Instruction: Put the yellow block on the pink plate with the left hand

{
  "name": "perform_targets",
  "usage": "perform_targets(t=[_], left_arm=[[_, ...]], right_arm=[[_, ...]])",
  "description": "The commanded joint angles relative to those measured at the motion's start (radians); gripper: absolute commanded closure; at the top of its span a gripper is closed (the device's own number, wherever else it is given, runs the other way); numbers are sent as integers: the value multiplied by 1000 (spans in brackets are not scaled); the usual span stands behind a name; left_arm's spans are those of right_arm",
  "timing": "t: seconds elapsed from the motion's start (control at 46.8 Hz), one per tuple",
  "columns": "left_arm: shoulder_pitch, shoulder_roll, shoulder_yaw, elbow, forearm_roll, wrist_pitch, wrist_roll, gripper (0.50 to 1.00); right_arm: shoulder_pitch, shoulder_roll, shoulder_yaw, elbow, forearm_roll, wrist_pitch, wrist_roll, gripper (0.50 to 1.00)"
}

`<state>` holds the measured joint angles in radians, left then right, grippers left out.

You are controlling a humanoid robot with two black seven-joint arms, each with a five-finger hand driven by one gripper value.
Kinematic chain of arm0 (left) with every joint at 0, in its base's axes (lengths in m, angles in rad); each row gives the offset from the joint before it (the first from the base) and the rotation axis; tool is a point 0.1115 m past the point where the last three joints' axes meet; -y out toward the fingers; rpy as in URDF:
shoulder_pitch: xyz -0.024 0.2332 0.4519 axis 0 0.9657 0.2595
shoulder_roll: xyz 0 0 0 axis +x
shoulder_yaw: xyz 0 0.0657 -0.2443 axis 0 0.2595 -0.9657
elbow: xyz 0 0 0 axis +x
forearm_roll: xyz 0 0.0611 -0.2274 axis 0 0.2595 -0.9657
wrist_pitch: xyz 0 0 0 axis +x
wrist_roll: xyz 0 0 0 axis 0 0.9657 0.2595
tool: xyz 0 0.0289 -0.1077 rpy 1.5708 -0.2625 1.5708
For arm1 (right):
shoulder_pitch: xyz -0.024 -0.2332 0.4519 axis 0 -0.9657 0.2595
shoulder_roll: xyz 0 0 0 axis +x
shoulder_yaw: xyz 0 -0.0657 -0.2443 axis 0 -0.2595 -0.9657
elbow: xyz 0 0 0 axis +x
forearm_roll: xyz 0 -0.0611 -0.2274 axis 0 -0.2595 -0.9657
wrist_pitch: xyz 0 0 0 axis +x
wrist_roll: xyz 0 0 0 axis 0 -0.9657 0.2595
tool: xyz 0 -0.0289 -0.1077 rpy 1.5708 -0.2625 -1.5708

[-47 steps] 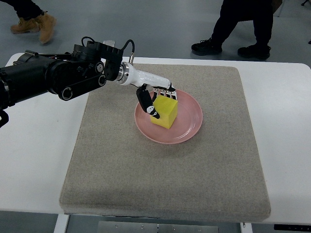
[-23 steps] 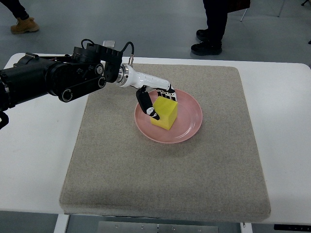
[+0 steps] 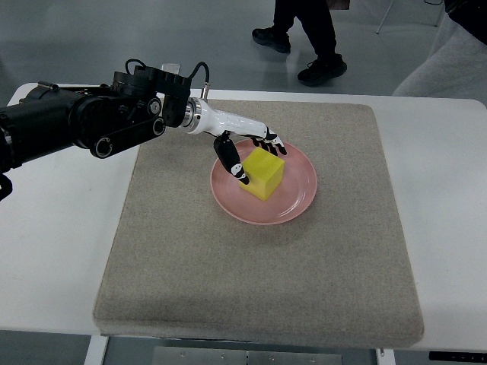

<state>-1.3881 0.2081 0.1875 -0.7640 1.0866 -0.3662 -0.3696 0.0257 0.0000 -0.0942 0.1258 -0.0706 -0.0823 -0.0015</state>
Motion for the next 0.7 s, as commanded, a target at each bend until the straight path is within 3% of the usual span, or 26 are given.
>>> perform_targets(t=[0.0, 0.107, 0.683], left_arm=[[0, 1, 0, 0, -2, 0, 0, 536], [0, 2, 0, 0, -4, 0, 1, 508], [-15, 70, -63, -3, -8, -13, 0, 508]], right_arm=[[0, 0, -1, 0, 0, 1, 0, 576], [-1, 0, 1, 0, 0, -1, 0, 576], [-1, 0, -1, 0, 0, -1, 0, 576]])
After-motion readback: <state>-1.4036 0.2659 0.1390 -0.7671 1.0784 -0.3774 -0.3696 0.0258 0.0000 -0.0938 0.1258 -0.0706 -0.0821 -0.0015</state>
